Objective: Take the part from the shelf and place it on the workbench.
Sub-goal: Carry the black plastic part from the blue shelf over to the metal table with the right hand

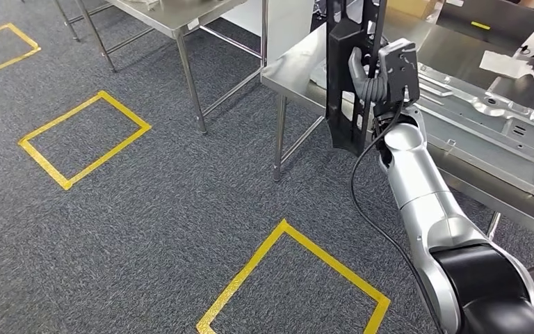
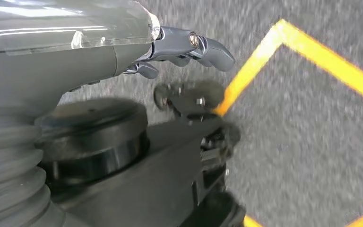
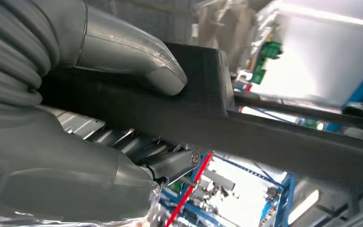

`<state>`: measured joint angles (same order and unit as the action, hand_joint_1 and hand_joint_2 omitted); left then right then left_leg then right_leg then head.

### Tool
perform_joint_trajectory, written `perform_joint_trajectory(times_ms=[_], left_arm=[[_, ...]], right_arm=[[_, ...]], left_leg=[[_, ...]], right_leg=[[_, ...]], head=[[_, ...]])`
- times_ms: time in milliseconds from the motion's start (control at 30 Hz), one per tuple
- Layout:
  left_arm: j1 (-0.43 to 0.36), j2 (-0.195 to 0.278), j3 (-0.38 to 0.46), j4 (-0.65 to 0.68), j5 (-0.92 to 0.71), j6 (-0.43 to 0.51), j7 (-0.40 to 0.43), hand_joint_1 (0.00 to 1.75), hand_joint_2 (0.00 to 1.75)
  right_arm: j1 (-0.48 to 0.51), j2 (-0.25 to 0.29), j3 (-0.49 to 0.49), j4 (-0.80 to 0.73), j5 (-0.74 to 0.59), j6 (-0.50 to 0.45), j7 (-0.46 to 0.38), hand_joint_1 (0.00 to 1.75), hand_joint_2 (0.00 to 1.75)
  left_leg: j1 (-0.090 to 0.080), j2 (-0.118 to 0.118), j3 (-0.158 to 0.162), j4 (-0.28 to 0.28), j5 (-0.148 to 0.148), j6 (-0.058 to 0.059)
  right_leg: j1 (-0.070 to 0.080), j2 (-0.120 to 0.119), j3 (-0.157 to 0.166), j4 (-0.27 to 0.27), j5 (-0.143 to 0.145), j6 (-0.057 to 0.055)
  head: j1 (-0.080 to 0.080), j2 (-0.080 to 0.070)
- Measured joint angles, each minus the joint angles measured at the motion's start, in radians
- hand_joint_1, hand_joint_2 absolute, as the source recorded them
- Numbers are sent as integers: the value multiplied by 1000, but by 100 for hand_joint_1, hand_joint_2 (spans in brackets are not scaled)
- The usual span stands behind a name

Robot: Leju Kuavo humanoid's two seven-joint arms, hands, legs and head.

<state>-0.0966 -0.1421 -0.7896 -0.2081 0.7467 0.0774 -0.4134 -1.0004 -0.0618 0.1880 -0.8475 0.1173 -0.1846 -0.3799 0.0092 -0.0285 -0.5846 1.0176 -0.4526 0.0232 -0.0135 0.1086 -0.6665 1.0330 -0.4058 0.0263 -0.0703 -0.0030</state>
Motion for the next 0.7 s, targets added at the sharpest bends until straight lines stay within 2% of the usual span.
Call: perform_joint_trajectory(times_ms=[33,67,100,133,167,200,233,267,333,367,400,467,500,533,600,633,667,700], left_arm=[[-1,-1,2,0,1,-1,-1,0,175],[-3,-2,4,0,1,-1,-1,0,175],[-3,-2,6,0,1,-2,-2,0,175],[-3,-2,6,0,0,-2,-2,0,175],[-4,-2,7,0,-1,-2,-1,0,175],[-8,-3,7,0,-4,-2,1,0,175],[-13,-4,7,0,-8,-2,5,0,175],[-21,-6,7,0,-12,-3,10,0,175],[-37,-10,6,0,-25,-4,22,0,175],[-43,-11,6,0,-32,-6,29,0,175],[-48,-12,5,0,-39,-8,36,0,175],[-52,-13,3,0,-51,-12,47,0,175],[-53,-13,1,0,-57,-14,53,0,175],[-54,-13,-1,0,-62,-16,57,0,175],[-51,-11,-8,0,-70,-19,64,0,175],[-49,-10,-12,0,-72,-21,67,0,175],[-46,-9,-15,0,-75,-22,69,0,175],[-44,-8,-17,0,-77,-23,71,0,175]], right_arm=[[-8,0,2,2,11,-3,7,175,175],[-18,1,4,5,21,-4,15,175,175],[-29,2,7,9,28,-5,22,175,175],[-39,3,8,17,33,-6,28,175,175],[-50,3,8,28,36,-6,33,175,175],[-63,2,8,42,39,-5,38,175,175],[-79,1,8,58,41,-4,41,175,175],[-96,-3,8,74,42,-2,41,175,175],[-127,-15,8,102,43,6,31,175,175],[-137,-24,8,114,41,9,20,175,175],[-142,-34,7,125,38,12,6,175,175],[-141,-56,6,144,31,13,-23,175,175],[-138,-64,6,152,29,13,-35,175,175],[-136,-70,5,158,27,12,-43,175,175],[-130,-73,5,168,25,10,-52,175,175],[-125,-73,5,171,26,8,-51,175,175],[-118,-73,5,173,29,6,-49,175,175],[-112,-74,5,174,32,3,-46,175,175]], left_leg=[[1,12,0,-6,5,6],[1,24,0,-9,8,10],[0,34,-1,-10,8,12],[0,46,-2,-10,8,12],[0,58,-2,-9,7,13],[0,70,-2,-8,6,12],[0,82,-2,-6,4,11],[0,93,-2,-4,2,9],[-5,111,0,1,-5,2],[-8,120,1,1,-7,-2],[-10,129,3,1,-9,-7],[-10,146,8,-1,-15,-18],[-8,137,8,6,-23,-23],[-6,117,-1,30,-41,-28],[-1,62,-49,140,-99,-33],[0,46,-84,213,-128,-34],[0,39,-114,271,-144,-35],[0,35,-131,296,-141,-35]], right_leg=[[3,-31,-14,28,-20,3],[3,-66,-37,78,-49,4],[2,-89,-65,142,-82,6],[0,-97,-93,205,-108,9],[-2,-101,-112,249,-119,11],[-4,-103,-114,257,-111,13],[-5,-109,-96,224,-87,14],[-4,-123,-60,158,-53,13],[5,-173,7,28,-11,6],[11,-188,23,-5,-5,1],[16,-193,26,-16,-7,-4],[14,-166,27,-20,-2,-13],[11,-153,29,-24,0,-18],[8,-140,31,-27,3,-24],[4,-113,32,-30,5,-33],[4,-97,32,-29,5,-36],[4,-80,32,-29,5,-37],[5,-62,32,-28,5,-37]], head=[[0,0],[0,0],[0,0],[0,0],[0,0],[0,0],[0,0],[0,0],[0,0],[0,0],[1,0],[0,0],[0,0],[0,0],[0,0],[0,0],[0,0],[0,0]])
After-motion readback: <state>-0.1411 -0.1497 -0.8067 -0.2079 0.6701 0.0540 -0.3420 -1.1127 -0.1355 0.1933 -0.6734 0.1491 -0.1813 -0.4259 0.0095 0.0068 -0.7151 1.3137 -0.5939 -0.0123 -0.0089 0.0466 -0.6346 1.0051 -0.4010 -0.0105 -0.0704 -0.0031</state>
